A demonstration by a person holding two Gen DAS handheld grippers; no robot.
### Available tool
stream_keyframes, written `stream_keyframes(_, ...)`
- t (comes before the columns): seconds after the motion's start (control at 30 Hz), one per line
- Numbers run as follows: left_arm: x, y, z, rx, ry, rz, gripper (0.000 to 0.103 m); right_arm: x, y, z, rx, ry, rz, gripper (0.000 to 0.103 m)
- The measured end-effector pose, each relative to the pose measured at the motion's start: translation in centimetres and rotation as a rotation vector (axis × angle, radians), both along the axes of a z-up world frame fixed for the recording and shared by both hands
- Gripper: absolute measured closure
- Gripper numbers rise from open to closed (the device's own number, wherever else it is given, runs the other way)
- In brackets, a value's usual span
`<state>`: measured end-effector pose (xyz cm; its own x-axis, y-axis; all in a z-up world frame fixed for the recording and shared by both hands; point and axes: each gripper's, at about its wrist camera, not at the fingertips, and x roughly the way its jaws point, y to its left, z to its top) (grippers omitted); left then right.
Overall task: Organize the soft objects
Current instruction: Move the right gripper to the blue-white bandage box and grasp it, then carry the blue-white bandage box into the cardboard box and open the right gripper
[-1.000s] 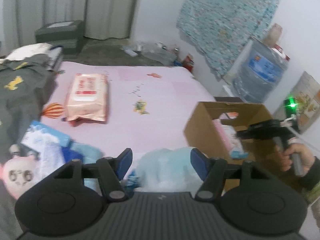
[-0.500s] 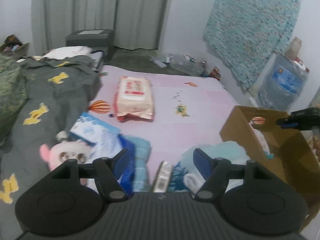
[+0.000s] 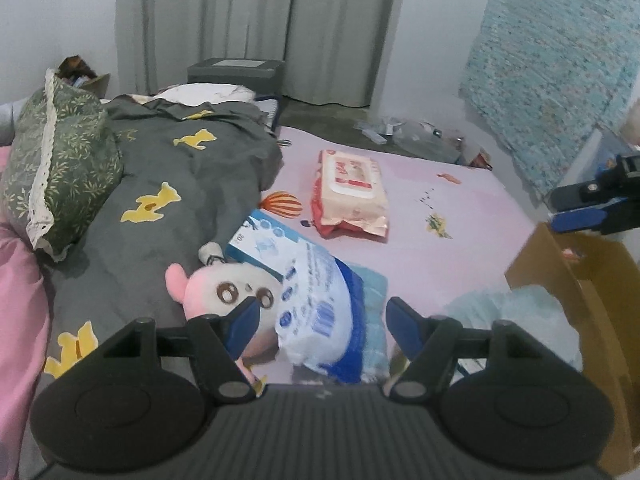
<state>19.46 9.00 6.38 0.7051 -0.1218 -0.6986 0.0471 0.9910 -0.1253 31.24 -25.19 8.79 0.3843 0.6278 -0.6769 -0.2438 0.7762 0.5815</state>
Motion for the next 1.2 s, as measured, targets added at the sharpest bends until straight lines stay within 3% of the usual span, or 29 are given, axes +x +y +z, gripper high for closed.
stream_keyframes(0.1,2.8,0.9,-0.4,-0.039,0.045,0.037,0.035,2.6,5.4,-0.3,-0.015,0.009,0.089,0.049)
stream_keyframes(0.23,8.1,2.7,-2.1,-0.109,0.164,0.083,0.040,6.9,12.0,-2.0,-0.058,0.029,0.170,0.049)
stream_keyframes(0.37,12.9,3.7,-4.2,-0.086,0.255,0.105,0.044,11.5,17.3,-5.2,-0.108,0.058,0.195,0.049)
stream_keyframes(0.5,16.8,4.4,-6.3,-0.075,0.333,0.103,0.046,15.0,20.0,-8.9,-0.089,0.122,0.199,0.050)
stream_keyframes(0.8,21.5,5.1,-10.4,-0.090,0.463,0.098,0.046,19.8,21.7,-15.8,-0.005,0.275,0.142,0.059)
stream_keyframes(1.07,22.7,3.9,-10.4,-0.106,0.375,0.016,0.043,20.7,20.2,-17.0,0.015,0.299,0.114,0.060)
stream_keyframes(1.2,22.6,2.8,-10.3,-0.054,0.401,-0.040,0.042,20.8,19.5,-17.5,0.014,0.319,0.116,0.060)
